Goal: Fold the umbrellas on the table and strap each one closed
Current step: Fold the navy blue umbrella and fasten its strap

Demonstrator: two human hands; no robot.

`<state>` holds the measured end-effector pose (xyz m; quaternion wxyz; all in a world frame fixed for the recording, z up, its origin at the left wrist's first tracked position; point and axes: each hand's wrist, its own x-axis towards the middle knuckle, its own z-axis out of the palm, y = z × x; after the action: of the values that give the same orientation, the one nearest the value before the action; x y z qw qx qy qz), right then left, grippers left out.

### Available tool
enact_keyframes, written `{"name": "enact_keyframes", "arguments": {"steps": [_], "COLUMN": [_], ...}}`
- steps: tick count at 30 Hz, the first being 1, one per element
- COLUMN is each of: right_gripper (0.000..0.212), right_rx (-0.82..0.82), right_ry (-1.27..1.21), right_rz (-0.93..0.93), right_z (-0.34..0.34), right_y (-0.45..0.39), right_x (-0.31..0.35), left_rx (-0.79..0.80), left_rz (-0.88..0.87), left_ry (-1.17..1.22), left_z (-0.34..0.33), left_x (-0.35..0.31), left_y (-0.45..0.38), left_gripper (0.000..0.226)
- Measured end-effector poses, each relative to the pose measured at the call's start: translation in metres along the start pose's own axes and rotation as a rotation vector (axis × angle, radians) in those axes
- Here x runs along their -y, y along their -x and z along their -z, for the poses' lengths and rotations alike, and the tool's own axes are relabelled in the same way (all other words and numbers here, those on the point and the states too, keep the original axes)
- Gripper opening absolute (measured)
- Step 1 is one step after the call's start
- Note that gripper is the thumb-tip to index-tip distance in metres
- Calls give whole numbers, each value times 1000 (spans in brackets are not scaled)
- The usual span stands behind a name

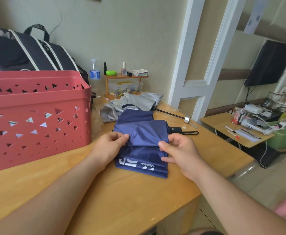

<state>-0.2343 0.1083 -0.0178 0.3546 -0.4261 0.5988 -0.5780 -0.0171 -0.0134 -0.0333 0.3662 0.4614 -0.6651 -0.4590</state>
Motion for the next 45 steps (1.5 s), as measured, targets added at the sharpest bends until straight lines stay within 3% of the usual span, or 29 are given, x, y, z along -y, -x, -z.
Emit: {"name": "enact_keyframes", "arguments": {"steps": [4, 10, 16, 18, 21, 26, 30, 33, 38, 43, 45], "right_gripper": [17, 26, 32, 35, 37, 33, 26, 26, 10, 23, 26], "right_rx": [-9, -45, -79, -84, -102, -161, -165, -141, -129, -24, -16], "right_ry": [18, 3, -104, -114, -146, -220, -192, -25, 612, 677, 696], "right_rz": [0, -75, -125, -130, -146, -165, -87, -11, 175, 108, 110], "right_z": [-12, -13, -13, -13, -12, -9, -12, -13, -5, -1, 0], "right_y": [-3, -2, -3, -3, -3, -2, 5, 8, 11, 21, 25], "right_x": [1, -14, -10, -10, -9, -7, -9, -11, -6, -18, -23], "left_rx": [10, 44, -68, -29, 96, 49, 99, 107, 134, 239, 252], "left_rz": [14, 6, -38, -61, -84, -119, -133, -110, -93, -43, -35], "left_ry": [239, 358, 349, 396, 367, 302, 235, 131, -5, -101, -197], "left_z": [0, 6, 3, 2, 2, 5, 11, 16, 20, 23, 21], "left_x": [-8, -17, -14, -13, -7, -5, 0, 2, 3, 2, 0], "left_y": [-1, 3, 3, 4, 5, 5, 4, 3, 1, 2, 3], "left_gripper": [25, 18, 19, 13, 31, 32, 29, 27, 11, 5, 17]}}
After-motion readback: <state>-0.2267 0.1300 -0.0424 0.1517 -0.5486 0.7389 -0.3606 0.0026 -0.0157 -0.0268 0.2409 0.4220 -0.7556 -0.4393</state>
